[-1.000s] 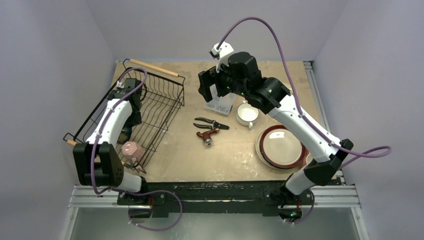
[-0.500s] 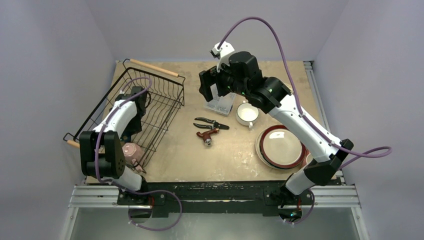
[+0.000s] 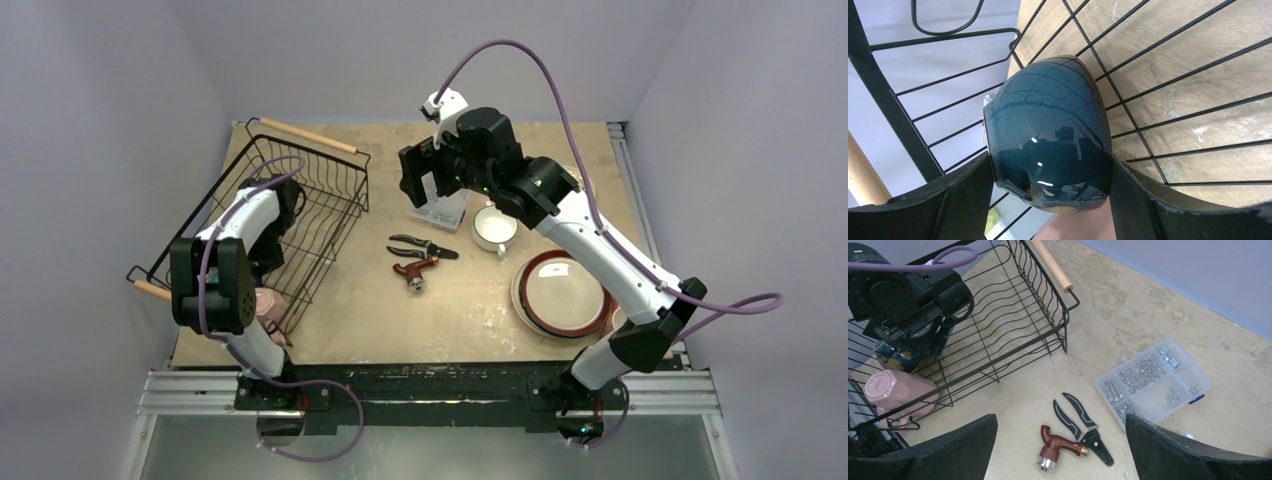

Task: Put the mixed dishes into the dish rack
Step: Turn the bowl upside down on the dish rack.

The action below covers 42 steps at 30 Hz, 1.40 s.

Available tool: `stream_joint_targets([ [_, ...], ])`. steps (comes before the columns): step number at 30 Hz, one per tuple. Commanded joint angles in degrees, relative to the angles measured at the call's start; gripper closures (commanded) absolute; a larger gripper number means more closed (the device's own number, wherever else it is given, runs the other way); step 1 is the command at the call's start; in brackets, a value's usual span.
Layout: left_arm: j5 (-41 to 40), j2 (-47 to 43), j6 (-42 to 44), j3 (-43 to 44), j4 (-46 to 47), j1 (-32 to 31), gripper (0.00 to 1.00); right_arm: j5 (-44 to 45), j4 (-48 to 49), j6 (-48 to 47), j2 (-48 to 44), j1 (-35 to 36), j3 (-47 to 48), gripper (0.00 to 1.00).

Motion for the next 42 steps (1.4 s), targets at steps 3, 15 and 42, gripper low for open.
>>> stream_joint_targets([
  [3,-4.28,-0.13,-3.71,2.7,-6.38,1.78,0.81,1.37,2.75,-0.81,-3.67,-0.57,-1.37,0.01],
  [15,-2.33,0.43,-3.99,2.75,-7.29,2.04,0.19,2.42,3.99,-1.28,-5.86,-0.99,-4.1,0.01],
  [42,14.82,-9.74,-3.58,5.0,-7.39,1.99,0.0,3.4,7.21,-0.94,-7.97,-1.16,-8.73,0.01],
])
